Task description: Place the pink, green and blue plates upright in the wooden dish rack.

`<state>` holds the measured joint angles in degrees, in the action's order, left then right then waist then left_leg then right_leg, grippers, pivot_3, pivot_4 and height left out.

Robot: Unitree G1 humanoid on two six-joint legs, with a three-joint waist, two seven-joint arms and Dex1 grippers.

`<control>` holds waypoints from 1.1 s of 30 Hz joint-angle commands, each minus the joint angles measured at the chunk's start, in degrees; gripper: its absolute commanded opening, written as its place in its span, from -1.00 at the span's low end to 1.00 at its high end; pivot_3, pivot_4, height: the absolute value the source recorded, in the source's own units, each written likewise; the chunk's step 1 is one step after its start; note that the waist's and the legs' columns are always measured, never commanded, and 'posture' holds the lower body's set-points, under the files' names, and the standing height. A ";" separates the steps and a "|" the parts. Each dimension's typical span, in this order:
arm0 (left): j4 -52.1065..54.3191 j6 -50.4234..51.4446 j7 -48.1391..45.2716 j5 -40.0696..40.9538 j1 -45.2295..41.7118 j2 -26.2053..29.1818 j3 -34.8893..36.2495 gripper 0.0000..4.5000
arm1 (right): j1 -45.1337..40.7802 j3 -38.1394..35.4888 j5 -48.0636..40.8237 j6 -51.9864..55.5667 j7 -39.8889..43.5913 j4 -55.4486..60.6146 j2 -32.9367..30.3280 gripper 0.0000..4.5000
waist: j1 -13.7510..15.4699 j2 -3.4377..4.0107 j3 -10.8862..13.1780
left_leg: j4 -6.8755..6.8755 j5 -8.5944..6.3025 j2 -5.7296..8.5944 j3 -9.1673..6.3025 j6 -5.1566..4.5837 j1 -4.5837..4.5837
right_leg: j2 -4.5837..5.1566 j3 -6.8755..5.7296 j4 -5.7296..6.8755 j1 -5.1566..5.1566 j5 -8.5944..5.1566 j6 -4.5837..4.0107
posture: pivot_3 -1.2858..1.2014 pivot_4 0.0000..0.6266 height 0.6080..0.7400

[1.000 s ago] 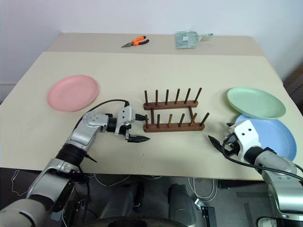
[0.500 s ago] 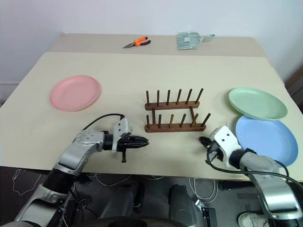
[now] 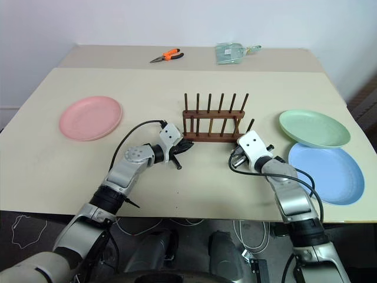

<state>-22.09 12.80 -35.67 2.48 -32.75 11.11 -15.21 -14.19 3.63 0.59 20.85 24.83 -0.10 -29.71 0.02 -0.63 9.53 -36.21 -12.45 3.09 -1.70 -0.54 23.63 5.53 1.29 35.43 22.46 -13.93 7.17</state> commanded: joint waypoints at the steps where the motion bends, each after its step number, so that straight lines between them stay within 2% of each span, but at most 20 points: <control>1: -2.32 0.06 1.22 -1.73 1.24 1.41 0.86 -0.88 | -0.34 -0.44 -0.30 -0.24 1.05 -0.62 0.19 -0.99 | -0.04 0.00 0.00 | 0.01 0.00 0.00 0.00 0.00 0.00 | 0.00 0.00 0.02 0.00 0.00 0.00 | 0.03 -0.52 0.96; 2: -1.70 0.01 0.95 -1.70 1.64 1.82 0.93 -0.88 | 0.06 -0.54 -1.05 -0.14 2.33 0.26 -0.12 -0.99 | -0.10 0.00 0.00 | 0.03 0.00 0.00 0.00 0.00 -0.01 | 0.00 0.00 0.03 0.00 0.00 0.01 | 0.03 -0.52 0.96; 3: -0.32 0.69 0.25 -1.16 2.42 2.72 1.44 -0.88 | 1.01 -0.66 -2.26 0.11 4.24 2.27 -0.65 -0.89 | -0.29 0.00 0.00 | 0.04 0.00 0.00 0.00 0.00 -0.01 | 0.00 0.00 0.04 0.01 0.01 0.01 | 0.03 -0.52 0.96; 5: 2.90 1.98 -1.45 0.12 4.10 4.96 2.57 -0.65 | 2.89 -0.82 -4.23 0.26 7.34 6.44 -1.57 -0.61 | -0.83 0.00 0.00 | 0.09 0.00 0.00 -0.01 0.00 -0.01 | 0.00 0.00 0.05 0.02 0.01 0.02 | 0.03 -0.52 0.96; 6: 6.03 3.79 -2.39 2.87 5.19 6.58 5.49 -0.50 | 4.07 -0.84 -5.53 0.60 9.02 9.89 -2.14 -0.39 | -1.09 0.00 0.00 | 0.14 -0.01 -0.02 -0.01 0.00 -0.02 | -0.01 0.01 0.05 0.05 0.00 0.02 | 0.03 -0.52 0.96; 8: 10.18 6.81 -0.99 6.96 5.96 8.89 12.04 -0.05 | 5.69 -0.77 -7.64 1.64 11.19 15.46 -2.57 0.10 | -1.34 0.01 0.04 | 0.22 -0.01 -0.06 0.00 0.01 -0.03 | -0.04 0.06 0.14 0.16 0.00 0.02 | 0.03 -0.52 0.96; 11: 10.55 8.86 10.53 8.09 3.68 11.27 23.24 0.61 | 6.46 0.49 -8.84 2.89 12.68 20.41 -2.28 0.77 | -1.17 -0.05 0.15 | 0.13 -0.01 -0.13 -0.02 0.01 -0.01 | -0.04 0.09 0.46 0.34 -0.01 0.00 | 0.03 -0.52 0.96; 16: 10.34 15.47 33.38 7.67 -0.12 12.61 40.03 0.61 | 5.55 3.67 -8.90 3.34 13.76 20.59 -1.18 0.77 | -0.60 -0.26 0.22 | 0.08 -0.01 -0.02 -0.08 0.03 -0.01 | 0.00 0.02 0.53 0.35 -0.07 0.10 | 0.03 -0.52 0.96; 19: 12.94 20.97 40.83 13.11 -0.49 10.23 49.65 0.61 | 4.68 5.26 -8.62 2.83 14.12 19.54 -0.45 0.77 | -0.60 -0.28 0.22 | 0.11 -0.06 0.09 -0.01 0.09 0.03 | 0.11 0.00 0.46 0.37 -0.08 0.15 | 0.03 -0.52 0.96; 21: 14.83 25.92 43.79 18.76 -0.16 7.68 55.71 0.61 | 3.96 5.95 -8.78 2.87 14.31 19.28 0.03 0.77 | -0.54 -0.29 0.23 | 0.08 -0.07 0.10 0.00 0.09 0.05 | 0.12 -0.02 0.46 0.39 -0.08 0.15 | 0.03 -0.52 0.96; 29: 16.05 35.48 48.90 33.65 -0.79 2.42 66.44 0.61 | 3.40 6.30 -8.38 1.95 13.91 18.61 0.29 0.77 | -0.53 -0.66 0.26 | 0.06 -0.07 0.08 -0.04 0.15 0.06 | 0.10 -0.09 0.54 0.40 -0.08 0.14 | 0.03 -0.52 0.96; 30: 15.66 35.80 49.02 34.84 -0.97 2.37 66.75 0.38 | 3.44 6.25 -8.33 1.89 13.77 18.67 0.35 0.78 | -0.53 -0.66 0.26 | 0.06 -0.06 0.08 -0.04 0.16 0.06 | 0.10 -0.09 0.56 0.41 -0.08 0.14 | 0.03 -0.52 0.96; 31: 14.95 35.76 48.98 35.72 -1.32 2.32 66.75 0.26 | 3.53 6.13 -8.13 1.69 13.51 18.76 0.32 0.78 | -0.57 -0.67 0.26 | 0.06 -0.06 0.08 -0.04 0.17 0.06 | 0.10 -0.09 0.57 0.41 -0.08 0.14 | 0.03 -0.52 0.96; 33: 13.58 35.37 49.63 37.09 -1.95 2.25 66.85 -0.18 | 3.70 5.79 -7.80 1.32 13.00 18.81 0.20 0.78 | -0.58 -0.67 0.26 | 0.06 -0.06 0.08 -0.04 0.17 0.06 | 0.09 -0.09 0.57 0.41 -0.08 0.13 | 0.03 -0.52 0.96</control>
<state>-8.94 48.51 13.47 37.57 -33.30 12.98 51.14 -9.97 10.43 -7.46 23.40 38.38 17.62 -29.81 -0.56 -1.30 9.78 -36.15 -12.51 3.17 -1.74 -0.36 23.69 5.61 1.21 36.00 22.87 -14.01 7.30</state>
